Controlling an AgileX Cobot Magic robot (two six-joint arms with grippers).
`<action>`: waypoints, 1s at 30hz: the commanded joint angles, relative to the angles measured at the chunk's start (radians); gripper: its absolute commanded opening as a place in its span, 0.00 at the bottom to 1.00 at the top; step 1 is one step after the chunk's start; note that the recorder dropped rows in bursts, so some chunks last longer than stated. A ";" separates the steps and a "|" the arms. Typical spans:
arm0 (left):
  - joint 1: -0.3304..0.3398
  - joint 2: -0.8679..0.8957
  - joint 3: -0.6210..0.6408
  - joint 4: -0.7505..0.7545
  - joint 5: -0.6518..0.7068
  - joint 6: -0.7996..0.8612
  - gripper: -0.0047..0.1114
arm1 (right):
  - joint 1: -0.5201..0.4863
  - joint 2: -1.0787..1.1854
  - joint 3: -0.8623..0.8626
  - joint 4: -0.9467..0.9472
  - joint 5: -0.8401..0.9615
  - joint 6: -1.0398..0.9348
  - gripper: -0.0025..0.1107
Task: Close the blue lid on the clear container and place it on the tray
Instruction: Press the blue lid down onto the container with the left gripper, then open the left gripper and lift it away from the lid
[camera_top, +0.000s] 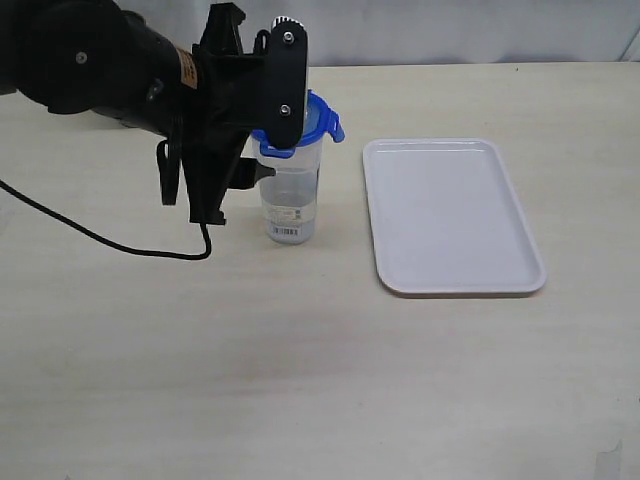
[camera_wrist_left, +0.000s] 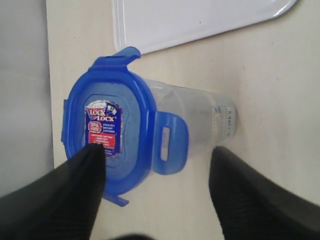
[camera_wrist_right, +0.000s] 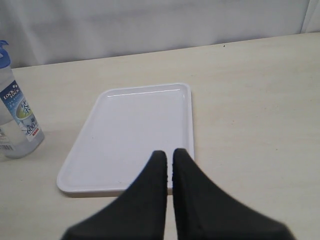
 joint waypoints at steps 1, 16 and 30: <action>0.001 -0.001 -0.001 -0.012 0.036 -0.038 0.59 | -0.007 -0.005 0.004 0.001 -0.003 -0.002 0.06; 0.001 -0.135 -0.001 0.004 0.082 -0.241 0.47 | -0.007 -0.005 0.004 0.001 -0.003 -0.002 0.06; -0.001 -0.007 -0.001 -0.024 -0.026 -0.290 0.04 | -0.007 -0.005 0.004 0.001 -0.003 -0.002 0.06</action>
